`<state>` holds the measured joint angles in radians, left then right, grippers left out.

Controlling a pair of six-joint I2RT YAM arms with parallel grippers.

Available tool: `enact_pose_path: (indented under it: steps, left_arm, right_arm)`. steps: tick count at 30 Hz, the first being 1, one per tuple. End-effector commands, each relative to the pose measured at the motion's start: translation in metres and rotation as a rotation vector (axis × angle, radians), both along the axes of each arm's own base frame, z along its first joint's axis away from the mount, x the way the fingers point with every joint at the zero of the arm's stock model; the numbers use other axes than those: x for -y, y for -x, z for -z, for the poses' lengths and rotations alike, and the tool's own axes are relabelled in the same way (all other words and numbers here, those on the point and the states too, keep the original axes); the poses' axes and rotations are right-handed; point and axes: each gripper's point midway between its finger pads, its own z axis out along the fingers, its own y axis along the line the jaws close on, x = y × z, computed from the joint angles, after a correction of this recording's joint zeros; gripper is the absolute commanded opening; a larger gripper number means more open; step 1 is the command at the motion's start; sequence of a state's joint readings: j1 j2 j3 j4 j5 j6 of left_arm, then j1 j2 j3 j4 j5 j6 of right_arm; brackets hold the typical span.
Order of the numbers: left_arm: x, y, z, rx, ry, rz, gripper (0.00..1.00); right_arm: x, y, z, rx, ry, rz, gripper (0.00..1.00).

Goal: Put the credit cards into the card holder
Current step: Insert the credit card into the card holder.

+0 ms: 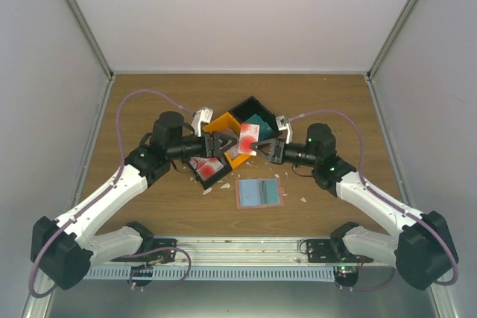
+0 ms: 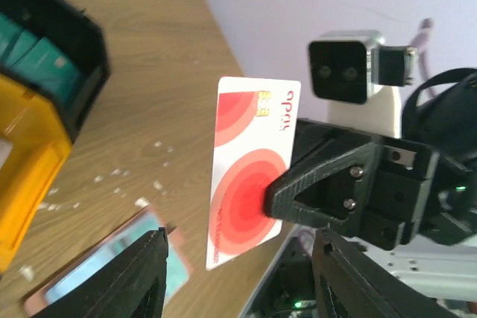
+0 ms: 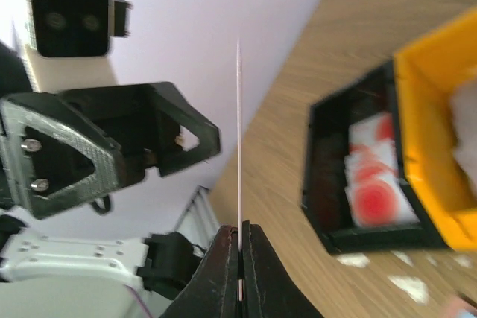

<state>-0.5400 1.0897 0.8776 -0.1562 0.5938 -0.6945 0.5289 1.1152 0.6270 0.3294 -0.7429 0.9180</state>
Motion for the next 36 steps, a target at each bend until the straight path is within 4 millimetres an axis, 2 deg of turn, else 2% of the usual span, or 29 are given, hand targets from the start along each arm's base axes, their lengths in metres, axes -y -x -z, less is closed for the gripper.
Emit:
enact_pose_path:
  steps: [1, 6, 11, 15, 24, 31, 36]
  left_arm:
    - [-0.011, 0.004, 0.065, -0.065, -0.192, -0.059, 0.55]
    - [0.006, 0.029, 0.13, -0.162, -0.323, -0.049, 0.56]
    - [0.01, 0.05, 0.188, -0.263, -0.467, -0.112, 0.57]
    - [0.017, 0.061, 0.206, -0.294, -0.422, -0.103, 0.56]
    - [0.026, 0.065, 0.23, -0.317, -0.471, -0.059, 0.41]
    - [0.029, 0.065, 0.242, -0.336, -0.535, -0.041, 0.3]
    - [0.027, 0.069, 0.251, -0.355, -0.568, -0.043, 0.22]
  right_arm:
    - [0.022, 0.006, 0.061, -0.087, 0.24, 0.039, 0.0]
    - [0.038, 0.031, 0.128, -0.25, 0.379, 0.019, 0.0]
    - [0.052, 0.048, 0.171, -0.365, 0.461, 0.031, 0.01]
    - [0.072, 0.049, 0.2, -0.441, 0.569, 0.121, 0.0]
    - [0.074, 0.052, 0.221, -0.455, 0.598, 0.11, 0.0]
    - [0.059, 0.052, 0.219, -0.464, 0.539, 0.041, 0.0]
    - [0.057, 0.056, 0.22, -0.493, 0.523, 0.027, 0.01]
